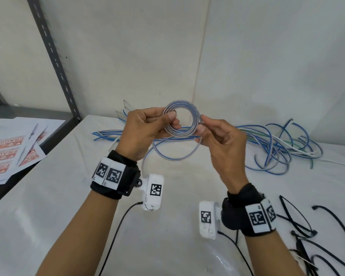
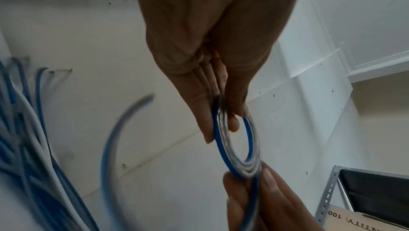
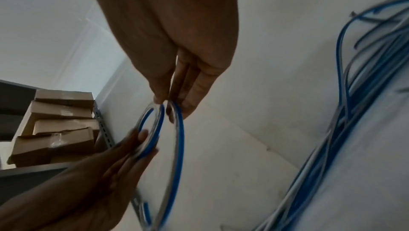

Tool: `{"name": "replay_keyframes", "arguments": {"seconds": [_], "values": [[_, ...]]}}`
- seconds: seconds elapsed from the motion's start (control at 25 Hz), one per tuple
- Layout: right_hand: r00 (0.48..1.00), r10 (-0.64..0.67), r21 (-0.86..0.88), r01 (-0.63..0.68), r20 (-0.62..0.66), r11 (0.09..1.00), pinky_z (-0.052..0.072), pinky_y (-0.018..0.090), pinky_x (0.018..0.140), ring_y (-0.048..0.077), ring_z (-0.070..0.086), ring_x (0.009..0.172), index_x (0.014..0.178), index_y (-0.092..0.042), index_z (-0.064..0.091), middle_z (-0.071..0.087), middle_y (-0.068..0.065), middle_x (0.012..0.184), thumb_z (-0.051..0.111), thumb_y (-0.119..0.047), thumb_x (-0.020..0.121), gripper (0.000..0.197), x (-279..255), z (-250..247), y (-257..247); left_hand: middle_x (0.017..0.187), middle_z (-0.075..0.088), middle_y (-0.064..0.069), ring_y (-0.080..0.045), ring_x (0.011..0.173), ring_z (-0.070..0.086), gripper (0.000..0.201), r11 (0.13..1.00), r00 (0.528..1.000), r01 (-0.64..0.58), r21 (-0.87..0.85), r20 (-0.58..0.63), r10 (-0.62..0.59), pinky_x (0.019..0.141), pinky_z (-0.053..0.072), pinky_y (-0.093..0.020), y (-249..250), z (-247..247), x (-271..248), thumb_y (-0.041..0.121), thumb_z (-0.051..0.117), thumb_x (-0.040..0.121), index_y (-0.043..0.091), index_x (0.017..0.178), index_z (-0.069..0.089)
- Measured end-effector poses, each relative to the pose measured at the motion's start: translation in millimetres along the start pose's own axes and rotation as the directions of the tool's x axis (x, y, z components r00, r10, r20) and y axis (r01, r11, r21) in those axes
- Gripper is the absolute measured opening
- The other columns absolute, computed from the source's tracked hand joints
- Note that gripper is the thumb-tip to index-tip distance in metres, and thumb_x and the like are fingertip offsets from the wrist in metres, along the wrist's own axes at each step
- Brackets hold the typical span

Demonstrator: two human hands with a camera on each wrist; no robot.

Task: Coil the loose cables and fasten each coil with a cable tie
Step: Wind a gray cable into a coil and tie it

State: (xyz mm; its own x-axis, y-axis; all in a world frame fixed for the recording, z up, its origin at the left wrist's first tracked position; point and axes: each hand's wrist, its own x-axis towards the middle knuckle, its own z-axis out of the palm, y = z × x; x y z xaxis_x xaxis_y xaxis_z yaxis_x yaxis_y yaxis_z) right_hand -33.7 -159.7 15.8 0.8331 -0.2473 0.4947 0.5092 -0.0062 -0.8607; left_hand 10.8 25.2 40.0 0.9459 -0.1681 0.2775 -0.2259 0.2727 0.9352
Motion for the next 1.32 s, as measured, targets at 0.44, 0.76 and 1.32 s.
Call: {"name": "replay_keyframes", "arguments": {"seconds": [0.44,0.76,1.32], "values": [[0.987,-0.027,-0.134,0.048,0.155,0.99,0.06,0.033,0.08,0.024,0.075,0.084,0.109,-0.012,0.075,0.079,0.002,0.096,0.072,0.0,0.089,0.023,8,-18,-5,0.104,0.074,-0.025,-0.029,0.092,0.073,0.034,0.991,0.98,0.06,0.116,0.18,-0.081,0.079,0.06,-0.03,-3,9,-5,0.01,0.074,0.086,-0.002,0.117,0.069],[0.94,0.011,-0.353,0.117,0.341,0.928,0.06,0.036,0.079,0.016,0.073,0.082,0.104,-0.029,0.076,0.078,-0.003,0.09,0.073,-0.007,0.092,0.026,7,-28,-7,0.083,0.076,-0.018,-0.021,0.074,0.072,0.014,0.888,0.946,-0.013,0.459,0.293,-0.138,0.078,0.061,-0.043,-2,2,-8,0.012,0.077,0.087,0.003,0.098,0.078],[0.995,0.036,0.148,-0.022,-0.094,0.989,0.062,0.043,0.084,0.023,0.076,0.092,0.112,-0.015,0.067,0.078,0.014,0.098,0.069,-0.001,0.093,0.024,-6,11,-3,0.08,0.076,-0.009,-0.019,0.074,0.075,0.012,0.998,1.0,0.007,-0.055,-0.017,-0.008,0.067,0.061,-0.028,-1,16,-6,0.004,0.065,0.094,-0.002,0.105,0.07]]}}
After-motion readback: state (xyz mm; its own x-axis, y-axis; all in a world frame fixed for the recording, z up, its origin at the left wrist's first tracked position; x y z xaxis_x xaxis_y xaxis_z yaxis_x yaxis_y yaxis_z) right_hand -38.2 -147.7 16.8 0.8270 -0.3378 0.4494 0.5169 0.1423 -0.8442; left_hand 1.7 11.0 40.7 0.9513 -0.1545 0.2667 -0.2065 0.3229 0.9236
